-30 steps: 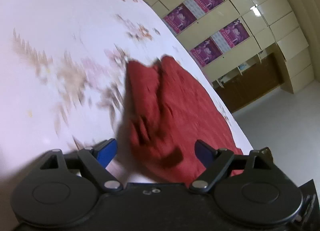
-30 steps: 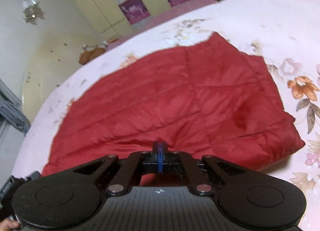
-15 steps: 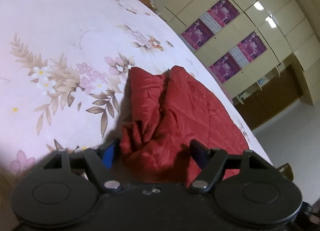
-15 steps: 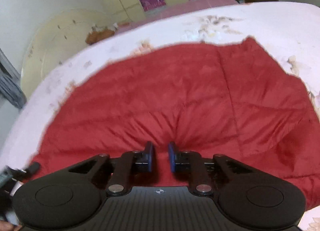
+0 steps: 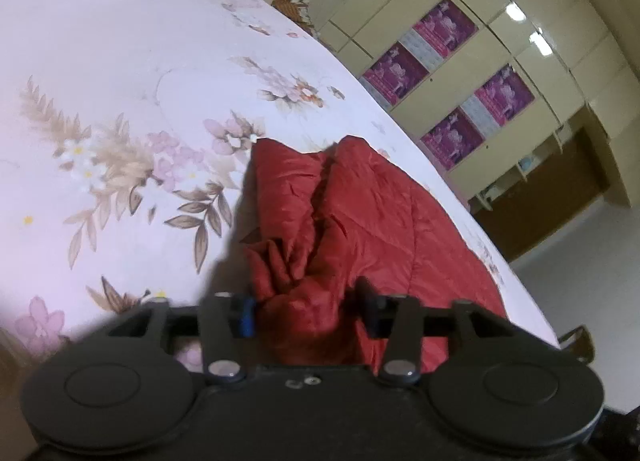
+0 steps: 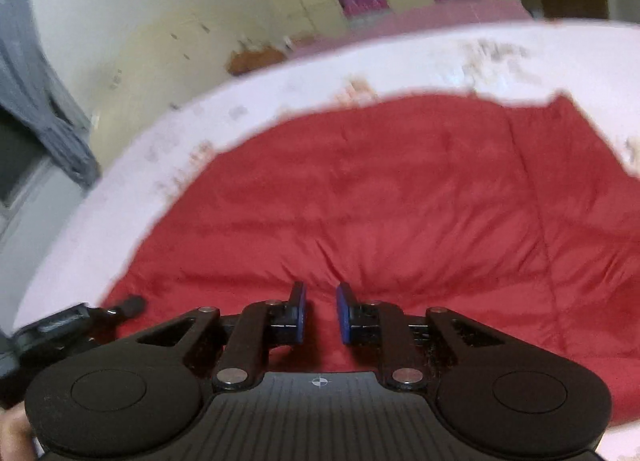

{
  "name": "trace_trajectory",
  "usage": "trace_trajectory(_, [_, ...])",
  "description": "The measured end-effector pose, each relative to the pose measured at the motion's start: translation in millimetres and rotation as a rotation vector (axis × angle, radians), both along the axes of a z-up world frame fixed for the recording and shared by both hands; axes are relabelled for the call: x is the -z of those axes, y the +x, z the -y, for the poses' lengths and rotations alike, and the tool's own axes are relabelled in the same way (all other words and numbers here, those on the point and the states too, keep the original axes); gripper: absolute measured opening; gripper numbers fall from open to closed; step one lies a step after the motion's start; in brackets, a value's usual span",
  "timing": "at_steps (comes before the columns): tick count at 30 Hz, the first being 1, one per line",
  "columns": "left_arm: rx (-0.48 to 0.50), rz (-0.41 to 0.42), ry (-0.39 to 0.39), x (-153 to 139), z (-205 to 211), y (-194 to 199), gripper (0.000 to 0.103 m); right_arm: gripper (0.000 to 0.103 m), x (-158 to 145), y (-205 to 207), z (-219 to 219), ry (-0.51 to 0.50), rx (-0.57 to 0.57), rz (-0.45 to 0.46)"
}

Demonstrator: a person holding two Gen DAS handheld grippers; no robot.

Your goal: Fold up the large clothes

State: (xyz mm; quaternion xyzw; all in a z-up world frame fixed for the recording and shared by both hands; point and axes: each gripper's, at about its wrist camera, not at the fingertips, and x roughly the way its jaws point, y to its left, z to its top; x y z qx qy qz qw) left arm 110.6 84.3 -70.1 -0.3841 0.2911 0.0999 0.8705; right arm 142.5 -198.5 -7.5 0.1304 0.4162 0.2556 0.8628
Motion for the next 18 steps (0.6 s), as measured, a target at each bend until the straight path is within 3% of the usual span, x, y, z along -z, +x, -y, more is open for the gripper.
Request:
trace_trajectory(3, [0.02, 0.01, -0.007, 3.2, 1.1, 0.8, 0.028, 0.014, 17.6, 1.4, -7.5, -0.056, -0.019, -0.056])
trace_trajectory(5, [0.036, 0.042, 0.037, -9.2, 8.3, -0.5, 0.019, 0.009, 33.8, 5.6, -10.7, -0.067, -0.018, -0.074])
trace_trajectory(8, [0.073, 0.1, 0.133, -35.7, 21.3, -1.6, 0.018, 0.007, 37.6, 12.2, -7.0, -0.04, -0.007, -0.106])
trace_trajectory(12, [0.103, 0.15, 0.186, -62.1, 37.7, -1.3, 0.018, 0.005, 33.2, 11.4, -6.7, -0.06, -0.039, -0.088])
trace_trajectory(15, [0.134, 0.152, 0.25, -78.4, 51.5, 2.1, 0.018, 0.005, 16.2, 6.9, 6.4, 0.003, -0.017, -0.083])
trace_trajectory(18, [0.156, 0.159, 0.272, -89.1, 59.8, 2.7, 0.018, 0.005, 6.5, -4.3, 10.0, -0.008, -0.06, -0.066])
